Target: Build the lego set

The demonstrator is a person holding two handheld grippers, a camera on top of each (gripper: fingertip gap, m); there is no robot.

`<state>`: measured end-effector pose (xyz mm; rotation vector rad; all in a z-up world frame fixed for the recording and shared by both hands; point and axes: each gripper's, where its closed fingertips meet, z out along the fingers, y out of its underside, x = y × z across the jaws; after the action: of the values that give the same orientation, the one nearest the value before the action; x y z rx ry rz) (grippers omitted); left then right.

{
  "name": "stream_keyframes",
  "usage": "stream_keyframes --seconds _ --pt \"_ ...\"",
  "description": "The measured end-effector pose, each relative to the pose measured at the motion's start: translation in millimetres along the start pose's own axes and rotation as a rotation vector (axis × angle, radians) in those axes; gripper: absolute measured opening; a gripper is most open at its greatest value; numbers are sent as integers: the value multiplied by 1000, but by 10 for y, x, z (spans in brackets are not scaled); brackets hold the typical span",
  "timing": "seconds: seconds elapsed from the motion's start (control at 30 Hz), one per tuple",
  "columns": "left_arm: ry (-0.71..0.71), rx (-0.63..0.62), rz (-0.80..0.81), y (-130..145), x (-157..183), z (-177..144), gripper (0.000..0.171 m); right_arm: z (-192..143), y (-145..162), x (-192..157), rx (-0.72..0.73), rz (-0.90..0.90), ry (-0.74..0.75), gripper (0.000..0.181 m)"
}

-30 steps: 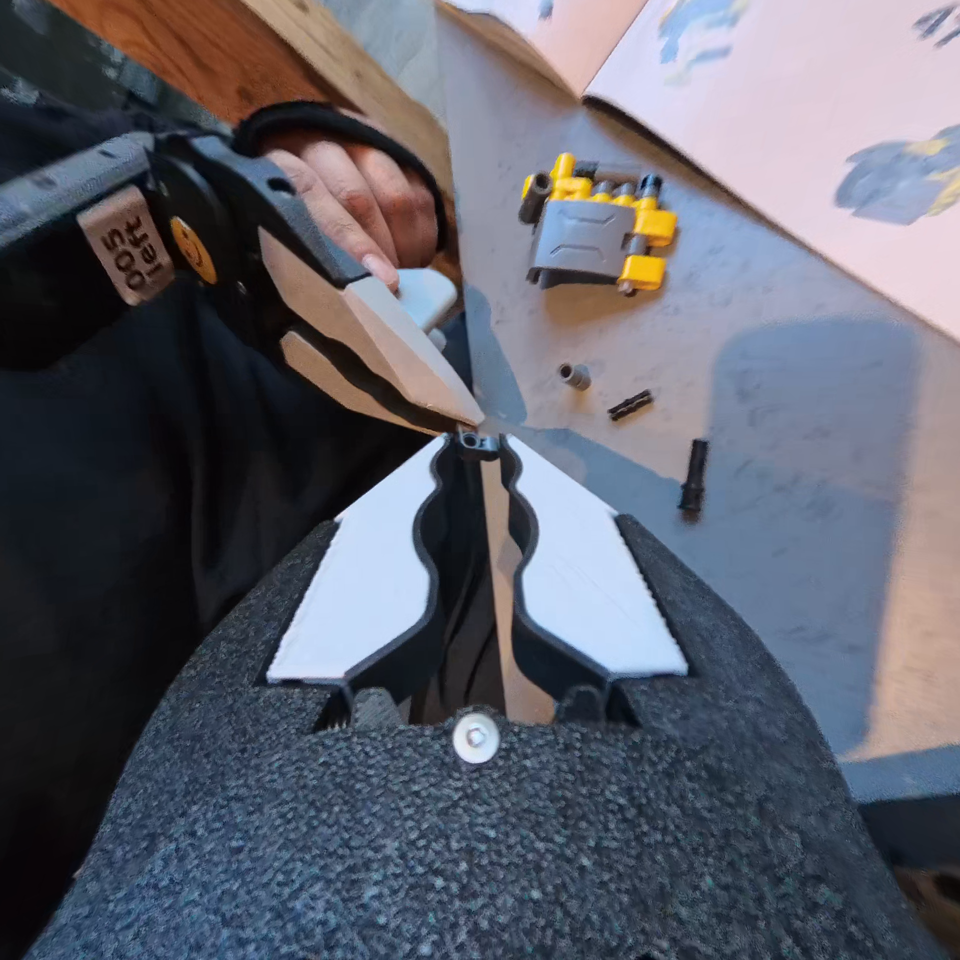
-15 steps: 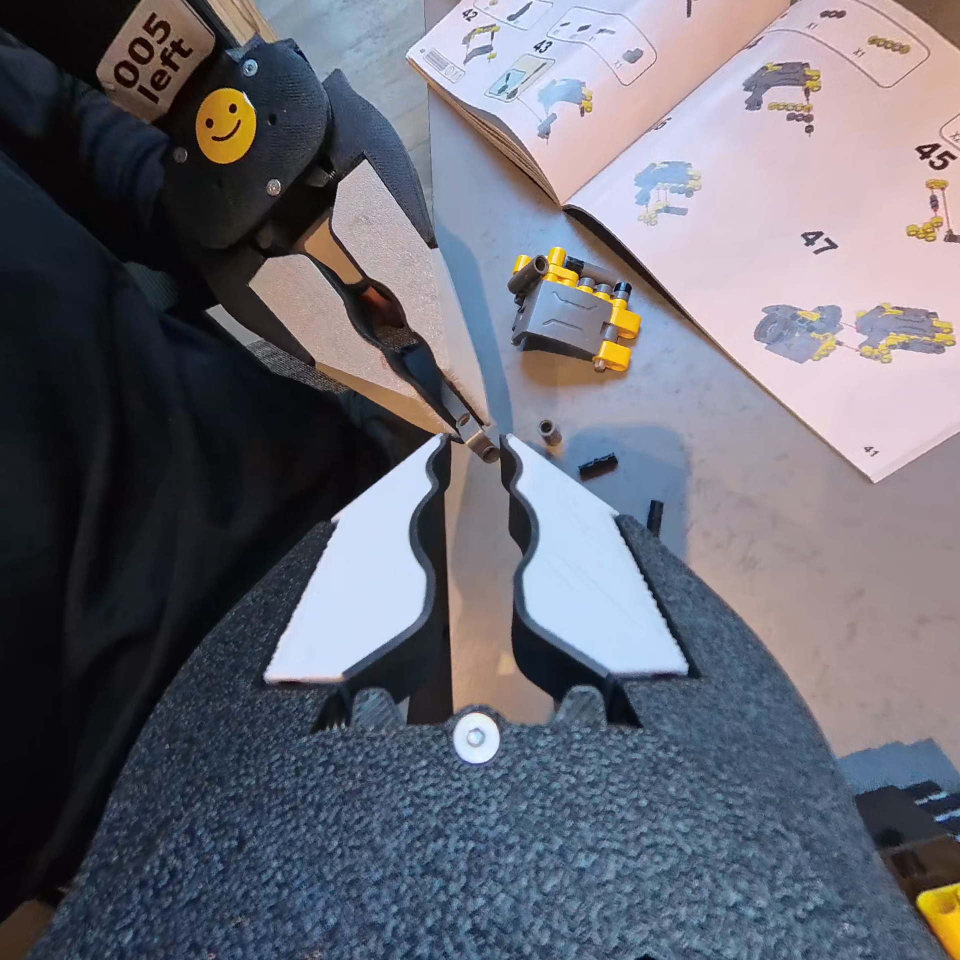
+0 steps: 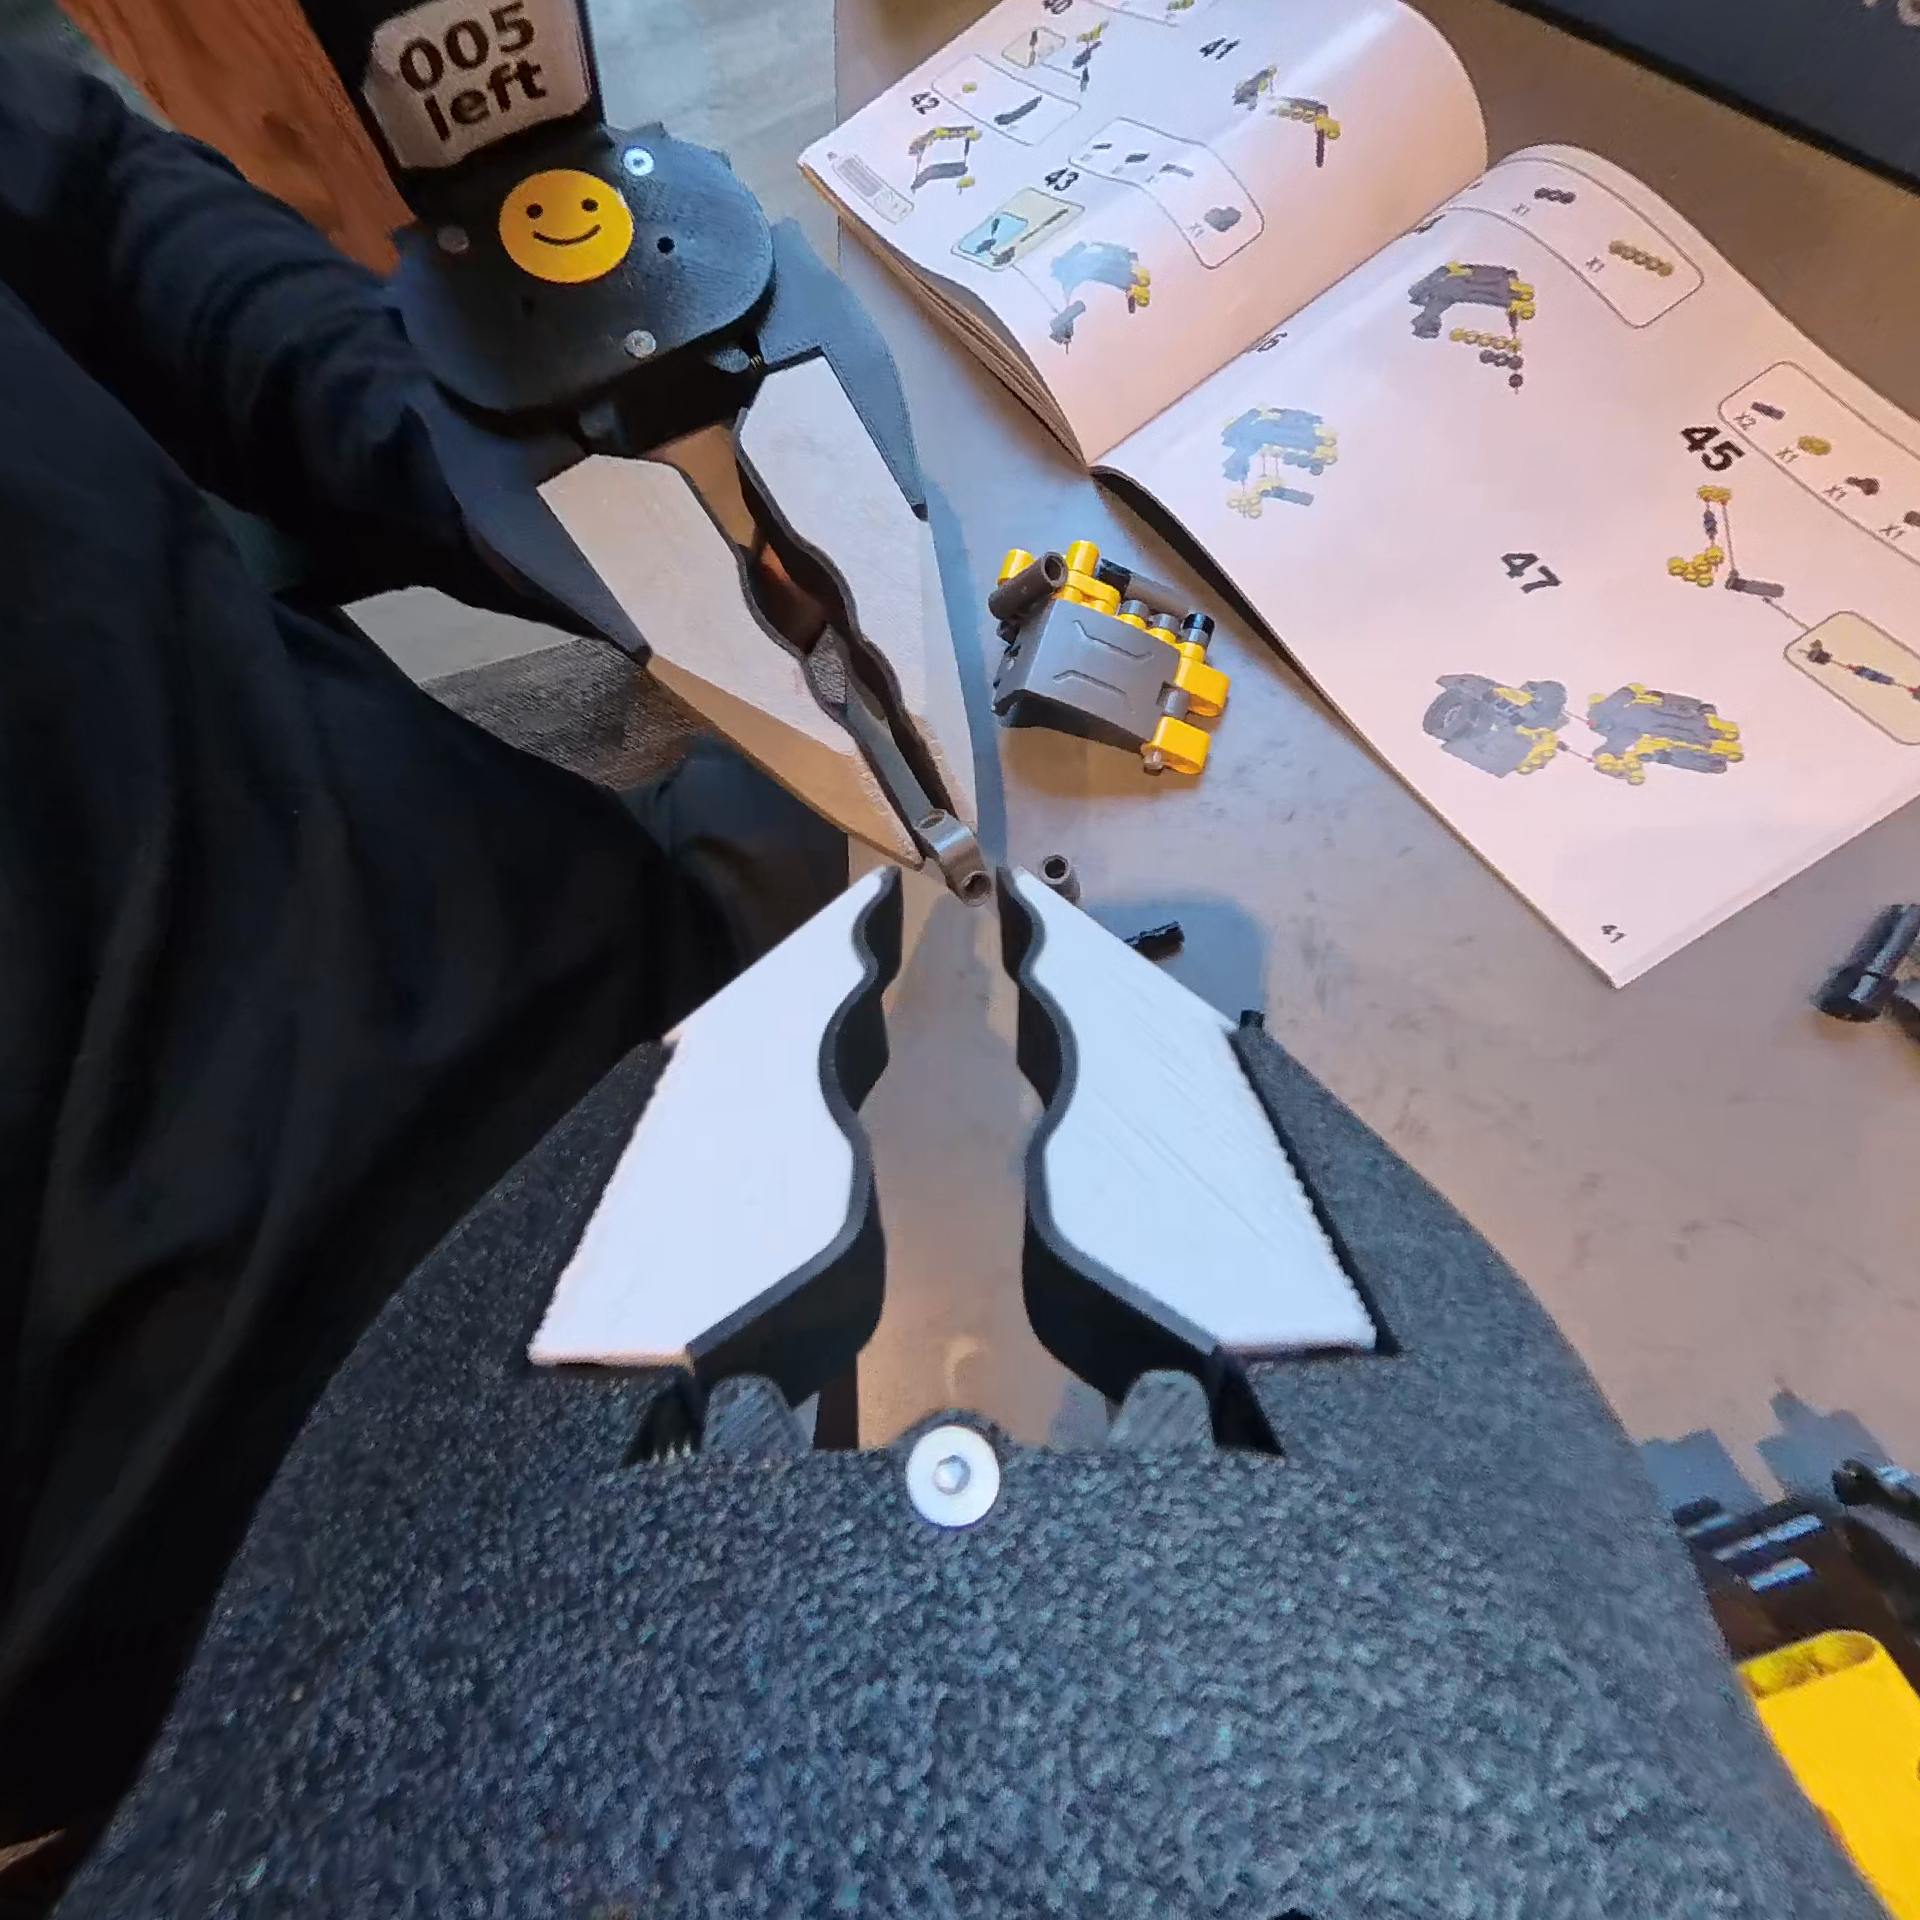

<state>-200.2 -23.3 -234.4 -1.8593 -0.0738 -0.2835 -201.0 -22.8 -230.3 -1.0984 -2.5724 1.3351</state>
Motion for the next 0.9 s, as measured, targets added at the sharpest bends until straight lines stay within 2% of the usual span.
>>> stream_keyframes --seconds 0.1,0.3,0.5,0.6,0.73,0.9 --pt "-2 -5 3 -1 27 6 6 18 11 -34 -3 -36 2 18" --pt "-54 -48 115 55 34 14 6 59 89 -49 -47 -87 27 18" --pt "-89 -82 174 107 -2 14 6 12 162 37 -68 -45 81 18" --pt "-111 -101 181 132 -42 6 6 -82 205 211 -63 28 169 18" --pt "-124 -122 156 173 -91 3 6 -225 343 496 -130 90 337 19" --pt "-124 -129 148 177 -103 -7 6 -283 475 634 -256 87 411 22"
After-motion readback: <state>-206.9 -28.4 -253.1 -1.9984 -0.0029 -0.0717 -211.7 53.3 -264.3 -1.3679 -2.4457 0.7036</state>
